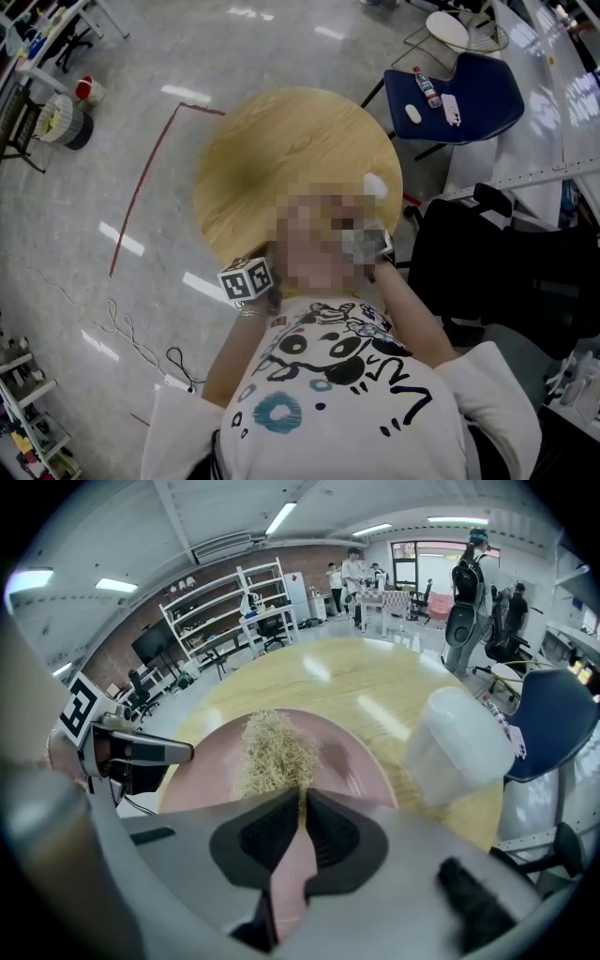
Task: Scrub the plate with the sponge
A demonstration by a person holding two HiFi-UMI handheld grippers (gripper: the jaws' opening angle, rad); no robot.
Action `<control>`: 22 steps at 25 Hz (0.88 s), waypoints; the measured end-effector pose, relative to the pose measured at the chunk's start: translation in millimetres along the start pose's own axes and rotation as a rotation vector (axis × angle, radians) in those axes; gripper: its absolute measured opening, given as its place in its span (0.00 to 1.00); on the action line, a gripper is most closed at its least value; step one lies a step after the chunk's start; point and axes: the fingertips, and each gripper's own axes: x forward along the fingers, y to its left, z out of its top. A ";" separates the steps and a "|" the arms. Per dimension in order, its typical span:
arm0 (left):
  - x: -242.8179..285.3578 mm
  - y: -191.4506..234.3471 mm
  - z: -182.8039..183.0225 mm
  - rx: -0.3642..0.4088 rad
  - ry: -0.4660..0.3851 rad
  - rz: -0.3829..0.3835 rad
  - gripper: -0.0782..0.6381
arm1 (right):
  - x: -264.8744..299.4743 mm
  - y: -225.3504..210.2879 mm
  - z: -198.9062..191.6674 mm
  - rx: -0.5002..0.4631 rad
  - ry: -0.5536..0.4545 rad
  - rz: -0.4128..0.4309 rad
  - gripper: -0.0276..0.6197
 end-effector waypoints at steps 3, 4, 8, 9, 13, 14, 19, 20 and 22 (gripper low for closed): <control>1.3 -0.4 -0.1 0.001 -0.003 -0.004 0.15 | -4.8 -7.4 -5.6 0.010 -0.001 -0.017 0.11; 1.7 -0.5 0.3 0.001 -0.003 -0.006 0.15 | -6.6 -9.2 -7.2 0.013 -0.003 -0.022 0.11; 1.8 -1.0 1.7 0.008 -0.002 -0.009 0.15 | -16.5 -13.4 -14.4 0.017 -0.007 -0.045 0.11; 1.8 -1.3 1.6 0.013 -0.003 -0.009 0.15 | -19.8 -13.3 -16.5 0.015 -0.009 -0.050 0.11; 2.4 -1.8 1.1 0.022 -0.003 -0.017 0.15 | -30.9 -5.5 -24.6 -0.003 -0.019 -0.051 0.11; 2.5 -2.0 1.6 0.022 -0.003 -0.021 0.15 | -32.7 -1.8 -26.6 -0.006 -0.020 -0.046 0.11; -3.5 -3.9 12.9 0.054 -0.048 -0.025 0.15 | -41.9 21.8 -30.0 0.003 -0.069 0.035 0.11; -6.4 -2.8 15.8 0.063 -0.059 -0.017 0.15 | -44.3 27.1 -28.2 0.004 -0.091 0.059 0.11; -14.1 -0.3 22.5 0.086 -0.079 0.004 0.16 | -51.0 36.0 -21.4 0.000 -0.140 0.098 0.11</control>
